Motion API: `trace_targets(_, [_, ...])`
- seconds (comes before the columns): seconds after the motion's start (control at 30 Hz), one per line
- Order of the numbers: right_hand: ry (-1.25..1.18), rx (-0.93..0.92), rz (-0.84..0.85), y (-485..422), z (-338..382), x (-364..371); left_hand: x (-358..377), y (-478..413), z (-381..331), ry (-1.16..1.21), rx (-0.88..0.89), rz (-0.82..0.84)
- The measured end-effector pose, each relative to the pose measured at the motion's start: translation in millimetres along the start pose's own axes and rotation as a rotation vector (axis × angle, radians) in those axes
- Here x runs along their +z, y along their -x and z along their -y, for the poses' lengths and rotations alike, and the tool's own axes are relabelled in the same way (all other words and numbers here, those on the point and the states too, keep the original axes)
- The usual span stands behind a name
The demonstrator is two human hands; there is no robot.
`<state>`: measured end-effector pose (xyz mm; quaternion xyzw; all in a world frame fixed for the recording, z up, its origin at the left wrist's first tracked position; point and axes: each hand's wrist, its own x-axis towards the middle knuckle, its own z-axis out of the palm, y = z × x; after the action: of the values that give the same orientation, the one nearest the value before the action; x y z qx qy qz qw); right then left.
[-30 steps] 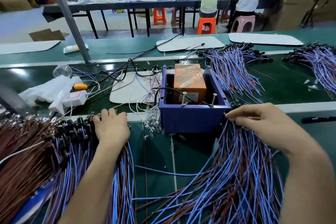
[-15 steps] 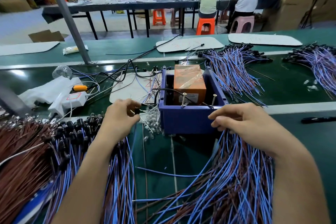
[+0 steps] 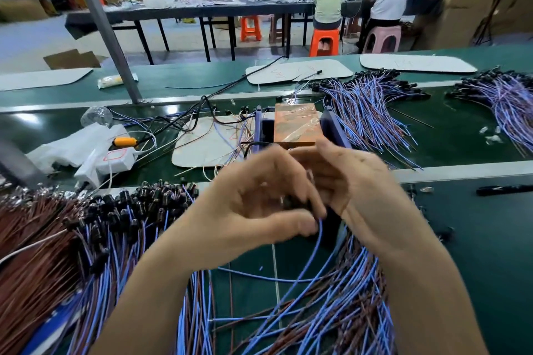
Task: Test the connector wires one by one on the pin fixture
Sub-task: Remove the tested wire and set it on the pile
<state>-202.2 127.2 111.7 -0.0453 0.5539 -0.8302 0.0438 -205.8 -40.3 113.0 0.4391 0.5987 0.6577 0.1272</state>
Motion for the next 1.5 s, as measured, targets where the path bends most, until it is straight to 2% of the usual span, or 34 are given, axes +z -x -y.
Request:
trace_targets(0.1, [-0.085, -0.131, -0.119, 1.8, 9.4, -14.6, 1.5, 1.7, -0.5, 0.143, -0.296, 0.241])
trace_targets(0.23, [-0.151, -0.199, -0.289, 0.8, 12.9, -28.0, -3.6, -0.7, 14.3, -0.135, -0.585, 0.448])
trace_targets(0.3, [-0.155, -0.235, -0.336, 0.4, 12.9, -29.6, -6.2, -1.4, 22.0, -0.187, -0.686, 0.493])
trace_targets(0.4, [-0.126, -0.241, -0.307, 0.8, 11.8, -27.7, -10.5, -0.6, 29.0, -0.297, -0.761, 0.505])
trace_targets(0.47, [-0.074, -0.206, -0.235, 1.8, 11.0, -25.4, -13.1, -1.0, 31.4, -0.379, -0.704, 0.428])
trace_targets(0.53, [-0.007, -0.143, -0.131, 4.1, 11.4, -21.4, -13.7, -3.5, 33.5, -0.363, -0.584, 0.186])
trace_targets(0.6, [0.109, -0.06, -0.018, 6.3, 10.3, -17.8, -14.3, -6.2, 36.0, -0.23, -0.446, -0.127])
trace_targets(0.67, [0.282, 0.036, 0.073, 7.7, 7.4, -13.4, -15.3, -8.3, 37.6, -0.01, -0.33, -0.326])
trace_targets(0.77, [0.488, 0.142, 0.115, 6.0, 1.0, -8.3, -18.1, -9.4, 38.4, 0.205, -0.253, -0.465])
trace_targets(0.87, [0.573, 0.203, 0.146, 3.8, -4.1, -5.9, -22.9, -9.6, 39.1, 0.251, -0.223, -0.59])
trace_targets(1.0, [0.57, 0.122, 0.095, 1.4, -4.2, -8.8, -28.9, -8.1, 40.6, 0.232, -0.236, -0.619])
trace_targets(1.1, [0.591, 0.004, 0.034, 1.8, 1.1, -13.7, -30.4, -6.0, 46.3, 0.056, -0.335, -0.506])
trace_targets(1.27, [0.456, -0.064, -0.056, 3.7, 6.7, -25.7, -16.0, -7.0, 74.4, -0.457, -0.481, -0.06])
trace_targets(1.37, [0.37, -0.099, -0.112, 3.8, 8.1, -31.4, 0.6, -8.6, 90.6, -0.539, -0.481, 0.171])
trace_targets(1.5, [0.279, -0.134, -0.231, 1.7, 9.7, -35.6, 9.6, -7.8, 110.4, -0.722, -0.425, 0.351])
